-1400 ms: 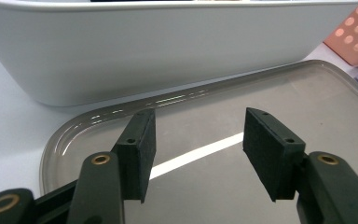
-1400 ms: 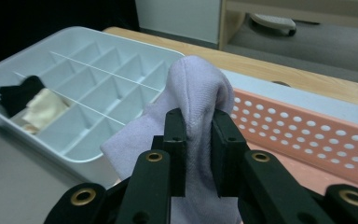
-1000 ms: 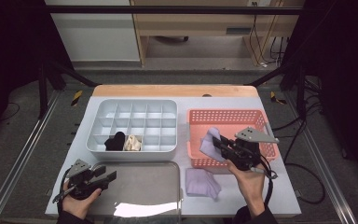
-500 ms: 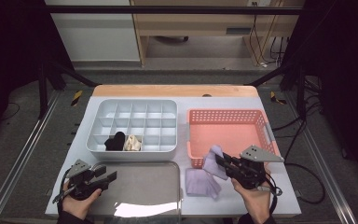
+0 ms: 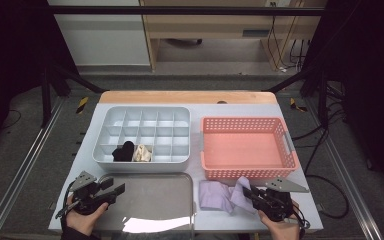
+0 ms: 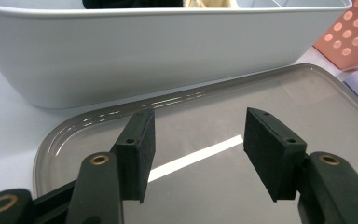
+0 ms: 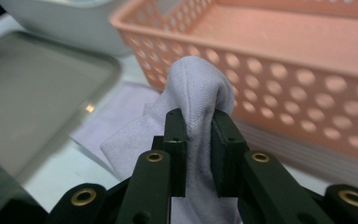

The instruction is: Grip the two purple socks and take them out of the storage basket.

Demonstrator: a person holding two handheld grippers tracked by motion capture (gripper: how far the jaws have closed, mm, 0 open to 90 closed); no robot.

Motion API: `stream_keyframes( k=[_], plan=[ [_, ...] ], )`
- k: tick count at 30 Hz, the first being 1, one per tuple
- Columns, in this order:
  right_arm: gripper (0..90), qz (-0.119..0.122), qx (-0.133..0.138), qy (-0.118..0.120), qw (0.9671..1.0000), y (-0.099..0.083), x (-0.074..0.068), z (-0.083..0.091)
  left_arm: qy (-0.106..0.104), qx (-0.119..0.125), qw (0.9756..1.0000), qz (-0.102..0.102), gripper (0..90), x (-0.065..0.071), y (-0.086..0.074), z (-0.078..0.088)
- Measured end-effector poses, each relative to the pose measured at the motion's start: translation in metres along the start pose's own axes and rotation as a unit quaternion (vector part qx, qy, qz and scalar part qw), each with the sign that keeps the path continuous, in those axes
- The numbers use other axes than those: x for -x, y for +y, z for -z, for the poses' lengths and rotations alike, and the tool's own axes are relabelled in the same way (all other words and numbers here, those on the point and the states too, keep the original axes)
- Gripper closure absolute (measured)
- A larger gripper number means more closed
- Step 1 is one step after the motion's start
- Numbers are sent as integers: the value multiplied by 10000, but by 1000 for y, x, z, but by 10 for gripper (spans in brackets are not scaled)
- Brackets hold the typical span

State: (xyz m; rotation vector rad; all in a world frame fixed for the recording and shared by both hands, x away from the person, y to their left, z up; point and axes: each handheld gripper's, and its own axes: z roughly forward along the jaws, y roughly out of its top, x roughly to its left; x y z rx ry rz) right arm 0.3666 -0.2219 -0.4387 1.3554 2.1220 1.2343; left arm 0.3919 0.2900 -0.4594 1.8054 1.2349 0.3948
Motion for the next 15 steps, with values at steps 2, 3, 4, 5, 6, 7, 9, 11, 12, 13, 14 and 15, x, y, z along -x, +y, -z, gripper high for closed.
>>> stream_keyframes(
  k=[2, 3, 4, 5, 6, 7, 9, 11, 12, 13, 14, 15],
  plan=[
    [785, -52, -57, -95, 9999, -2, 3, -1, -7, -3, 10000, -2, 425, 0, 0, 0],
    [782, -65, -78, -176, 9998, -4, 5, -2, -12, -2, 10000, -4, 424, 1, 0, 0],
    [776, -104, -121, -263, 9995, -5, 7, -3, -10, 0, 10000, -3, 423, 1, 0, 0],
    [771, -59, -171, -435, 9989, -7, 9, -5, -14, 0, 10000, -5, 422, 1, 0, 1],
    [769, -18, -244, -625, 9977, -8, 11, -7, -22, 7, 10000, -12, 421, 1, 0, 1],
    [767, 6, -304, -767, 9966, -9, 12, -8, -29, 6, 10000, -1, 421, 2, 0, 1],
    [761, 15, -430, -973, 9943, -11, 15, -12, -32, -10, 10000, -16, 419, 2, 0, 0],
    [743, 41, -519, -1113, 9924, -13, 17, -15, -39, -16, 10000, -11, 419, 3, 0, -1],
    [729, 43, -561, -1161, 9916, -14, 17, -17, -41, -20, 10000, -16, 418, 3, 0, -1],
    [704, 67, -595, -1230, 9906, -15, 18, -19, -44, -13, 10000, -9, 418, 3, 0, -1],
    [659, 96, -578, -1294, 9899, -15, 18, -19, -44, -13, 10000, -7, 417, 3, 0, -1],
    [659, 96, -578, -1294, 9899, -15, 18, -19, -47, -11, 10000, -6, 417, 3, 0, -1]
  ],
)
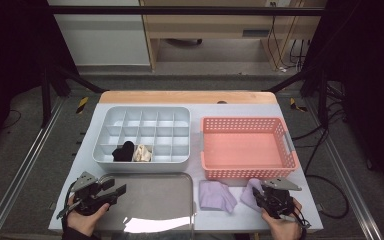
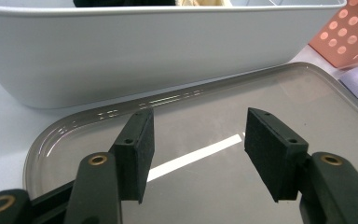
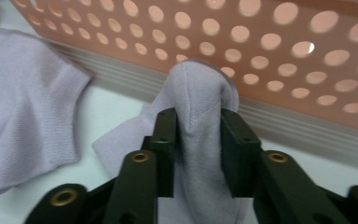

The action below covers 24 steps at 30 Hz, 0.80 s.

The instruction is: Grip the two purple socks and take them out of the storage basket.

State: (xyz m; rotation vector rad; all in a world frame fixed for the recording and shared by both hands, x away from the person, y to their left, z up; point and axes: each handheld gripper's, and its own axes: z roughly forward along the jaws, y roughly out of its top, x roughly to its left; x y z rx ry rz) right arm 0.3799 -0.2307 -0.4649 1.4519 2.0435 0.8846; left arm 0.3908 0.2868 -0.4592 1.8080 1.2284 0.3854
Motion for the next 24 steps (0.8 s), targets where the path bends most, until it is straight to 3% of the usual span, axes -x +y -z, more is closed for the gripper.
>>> stream_keyframes(
  k=[2, 7, 11, 17, 24],
  plan=[
    [603, -9, 133, -45, 9999, 1, -1, 3, 1, -4, 10000, 9, 416, 0, 0, 0],
    [564, 30, 578, 8, 9983, 9, -5, 16, -10, 0, 10000, 1, 413, 0, 1, -1],
    [600, 123, 740, 292, 9968, 17, -19, 22, -7, -5, 10000, 10, 412, 1, 1, -2],
    [651, 303, 594, 759, 9949, 27, -47, 12, 10, 5, 10000, -5, 411, 1, 2, -1],
    [661, 546, 380, 1302, 9893, 34, -84, -7, 35, 9, 10000, -39, 414, 4, 2, -3]
  ],
)
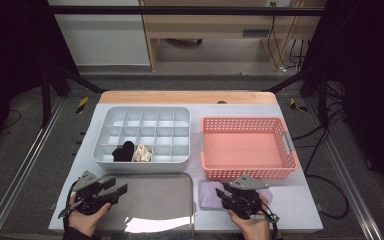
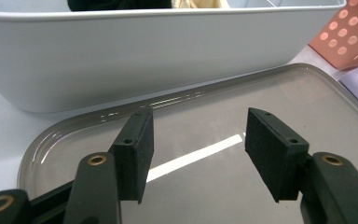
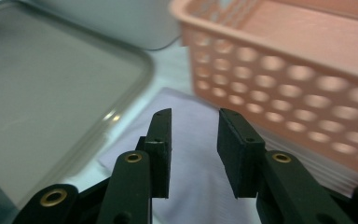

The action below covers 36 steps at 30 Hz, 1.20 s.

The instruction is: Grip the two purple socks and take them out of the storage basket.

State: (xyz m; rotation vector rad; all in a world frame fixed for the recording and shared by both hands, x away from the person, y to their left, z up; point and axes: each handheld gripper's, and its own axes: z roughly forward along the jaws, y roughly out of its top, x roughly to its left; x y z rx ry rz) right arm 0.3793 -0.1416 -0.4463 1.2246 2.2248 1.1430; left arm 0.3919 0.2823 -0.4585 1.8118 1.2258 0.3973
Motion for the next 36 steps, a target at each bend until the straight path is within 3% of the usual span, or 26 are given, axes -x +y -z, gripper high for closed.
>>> stream_keyframes(
  k=[5, 11, 15, 18, 23, 31, 36],
  plan=[
    [666, 207, -285, 281, 9990, 1, -22, -26, 10, 23, 10000, -40, 414, 2, 1, -1],
    [651, 429, -501, 252, 9975, -2, -33, -45, 8, 71, 10000, 13, 414, 1, 2, 0],
    [727, 550, -605, 59, 9966, -4, -35, -48, -6, 73, 10000, 13, 414, 1, 2, 0],
    [856, 571, -658, -47, 9962, -4, -35, -47, -16, 82, 10000, 2, 414, 2, 2, 1],
    [880, 468, -681, 27, 9966, -3, -33, -43, -36, 69, 10000, 28, 415, 2, 2, 0],
    [881, 245, -76, 453, 9986, 12, -32, -18, -35, 79, 10000, 31, 415, 2, 2, 0],
    [879, 22, 505, 988, 9938, 19, -33, -5, -33, 76, 10000, 17, 415, 2, 2, 0]
  ],
)
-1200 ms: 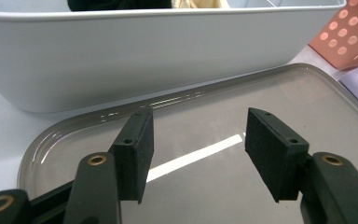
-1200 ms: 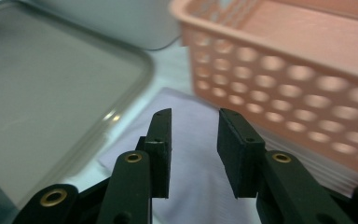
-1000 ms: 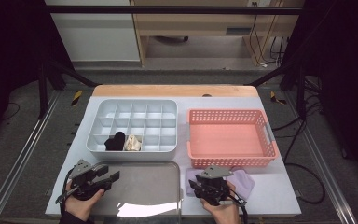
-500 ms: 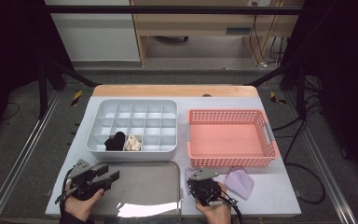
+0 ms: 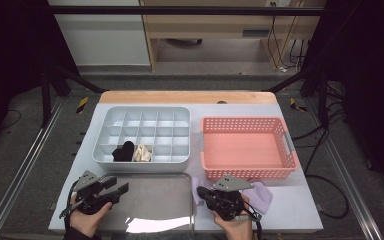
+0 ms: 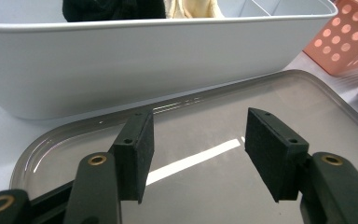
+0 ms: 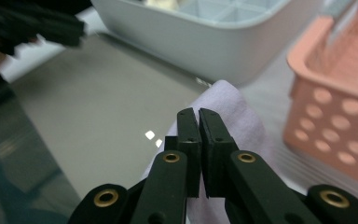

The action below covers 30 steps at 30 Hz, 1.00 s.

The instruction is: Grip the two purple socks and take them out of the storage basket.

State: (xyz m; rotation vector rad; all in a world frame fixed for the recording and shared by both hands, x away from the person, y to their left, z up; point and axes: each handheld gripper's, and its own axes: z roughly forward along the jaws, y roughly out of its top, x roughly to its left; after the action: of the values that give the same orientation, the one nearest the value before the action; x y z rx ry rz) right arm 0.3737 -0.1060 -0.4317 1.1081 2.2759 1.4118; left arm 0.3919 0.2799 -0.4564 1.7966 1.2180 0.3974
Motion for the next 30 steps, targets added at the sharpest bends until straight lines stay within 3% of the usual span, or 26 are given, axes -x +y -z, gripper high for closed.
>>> stream_keyframes(
  k=[3, 10, 16, 18, 27, 30],
  plan=[
    [878, -41, 150, 156, 9998, -1, -2, -1, -4, -4, 10000, -2, 415, 0, 0, 0],
    [874, -93, -394, 424, 9983, -19, -7, -30, -12, -1, 10000, -4, 415, 0, 0, 0],
    [798, 4, -833, 140, 9964, -28, -4, -39, -14, -1, 10000, 0, 414, 0, -1, 1],
    [766, -13, -906, 143, 9958, -29, -3, -40, -9, 1, 10000, 1, 414, 0, 0, 1],
    [671, 277, -705, 94, 9971, -13, -14, -37, -2, -1, 10000, 11, 413, 0, 0, 0],
    [652, 316, -807, 142, 9961, -11, -19, -47, -18, -19, 10000, -5, 413, 1, 0, -1]
  ],
)
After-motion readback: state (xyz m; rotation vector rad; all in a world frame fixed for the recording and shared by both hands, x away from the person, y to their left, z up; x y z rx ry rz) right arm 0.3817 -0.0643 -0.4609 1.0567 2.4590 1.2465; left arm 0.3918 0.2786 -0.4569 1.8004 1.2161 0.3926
